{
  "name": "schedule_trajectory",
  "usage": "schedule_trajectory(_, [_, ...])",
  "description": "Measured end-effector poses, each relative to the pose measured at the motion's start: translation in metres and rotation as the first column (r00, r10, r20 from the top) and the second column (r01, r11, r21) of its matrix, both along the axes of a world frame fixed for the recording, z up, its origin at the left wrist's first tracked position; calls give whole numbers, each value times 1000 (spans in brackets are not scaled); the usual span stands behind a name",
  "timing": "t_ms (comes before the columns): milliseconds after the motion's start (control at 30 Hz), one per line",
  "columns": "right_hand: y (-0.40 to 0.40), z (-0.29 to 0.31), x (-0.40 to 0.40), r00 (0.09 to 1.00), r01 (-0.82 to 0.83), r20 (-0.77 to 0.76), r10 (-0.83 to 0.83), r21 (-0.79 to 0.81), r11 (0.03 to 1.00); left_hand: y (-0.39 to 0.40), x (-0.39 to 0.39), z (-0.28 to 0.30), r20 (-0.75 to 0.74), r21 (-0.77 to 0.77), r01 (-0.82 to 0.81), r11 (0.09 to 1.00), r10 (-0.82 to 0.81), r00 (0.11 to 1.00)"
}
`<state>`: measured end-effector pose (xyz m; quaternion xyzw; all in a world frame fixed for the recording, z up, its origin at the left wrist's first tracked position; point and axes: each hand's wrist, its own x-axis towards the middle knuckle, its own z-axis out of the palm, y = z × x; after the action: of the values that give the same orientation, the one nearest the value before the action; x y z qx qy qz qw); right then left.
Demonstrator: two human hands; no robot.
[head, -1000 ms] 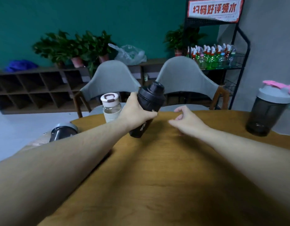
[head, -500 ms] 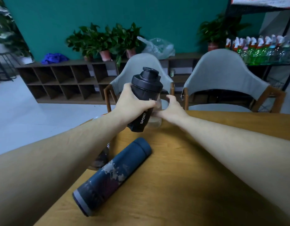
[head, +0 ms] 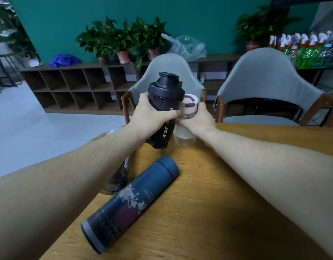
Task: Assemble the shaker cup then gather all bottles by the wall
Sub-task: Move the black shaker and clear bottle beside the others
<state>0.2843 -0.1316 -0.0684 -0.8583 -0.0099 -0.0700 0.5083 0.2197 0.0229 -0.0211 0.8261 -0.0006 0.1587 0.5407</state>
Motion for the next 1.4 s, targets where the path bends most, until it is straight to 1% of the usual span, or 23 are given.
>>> schedule_trajectory(133, [-38,13,-20,998,43,35,-43,13,999,-22,-13,11,-1,-15,51,999,-51,999])
schedule_trajectory(267, [-88,35,-49,995,84,58,-82,-22,996,-61,-26,25,4,-34,94,995,-94,996])
schedule_trajectory(467, [-179,59,-102,985,149,96,-144,-48,988,-143,-48,37,16,-69,198,978,-197,980])
schedule_trajectory(600, [-246,63,-138,970,231,94,-224,-79,970,-207,-64,37,6,-100,290,952,-290,957])
schedule_trajectory(633, [-269,62,-150,964,260,86,-253,-82,962,-230,-69,36,-2,-108,317,942,-319,948])
schedule_trajectory(733, [-308,60,-171,954,295,83,-288,-100,950,-268,-77,27,-5,-124,374,919,-378,926])
schedule_trajectory(833, [-359,54,-196,933,358,72,-353,-72,931,-320,-87,14,-33,-122,428,895,-435,900])
schedule_trajectory(867, [-365,52,-197,929,367,80,-362,-62,928,-325,-88,11,-46,-128,438,890,-446,894])
schedule_trajectory(900, [-398,47,-212,910,413,66,-410,-44,910,-359,-95,5,-69,-131,475,870,-486,871])
schedule_trajectory(1033, [-442,40,-227,880,474,60,-471,-55,879,-401,-101,-10,-104,-138,508,850,-523,846])
schedule_trajectory(1200, [-502,24,-233,820,572,32,-571,-4,821,-455,-100,-29,-127,-143,533,834,-549,826])
schedule_trajectory(1400, [-537,11,-229,801,597,24,-598,41,801,-499,-95,-48,-145,-146,526,838,-544,826])
